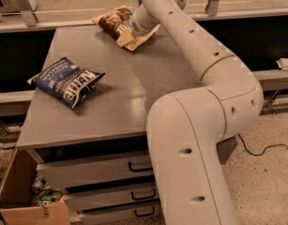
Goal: Pick brown chip bag
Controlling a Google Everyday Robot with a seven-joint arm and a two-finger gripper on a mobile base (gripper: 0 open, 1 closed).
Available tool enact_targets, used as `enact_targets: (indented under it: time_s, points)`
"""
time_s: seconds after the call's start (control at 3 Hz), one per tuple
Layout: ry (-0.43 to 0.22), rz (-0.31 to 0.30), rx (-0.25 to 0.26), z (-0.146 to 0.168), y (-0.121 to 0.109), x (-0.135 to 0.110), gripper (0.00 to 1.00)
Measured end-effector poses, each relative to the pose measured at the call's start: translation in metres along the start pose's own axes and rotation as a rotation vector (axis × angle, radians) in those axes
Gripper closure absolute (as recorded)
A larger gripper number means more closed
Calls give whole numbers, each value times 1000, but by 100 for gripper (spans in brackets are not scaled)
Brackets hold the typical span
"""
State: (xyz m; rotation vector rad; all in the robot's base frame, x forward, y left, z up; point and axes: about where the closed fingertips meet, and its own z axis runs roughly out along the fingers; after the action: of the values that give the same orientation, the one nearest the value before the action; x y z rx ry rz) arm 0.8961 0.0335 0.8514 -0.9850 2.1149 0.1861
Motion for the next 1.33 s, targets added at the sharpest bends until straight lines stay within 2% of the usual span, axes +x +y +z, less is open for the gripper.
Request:
enact_targets:
  time_s: [0.33, 0.67, 1.0, 1.33]
  points:
    - [11, 7, -4, 1, 1, 3, 63]
    - [-37, -4, -7, -12, -2, -7, 86]
    - [-139, -44, -16, -46, -3, -28, 100]
    - [-277, -61, -52, -95, -6, -37, 100]
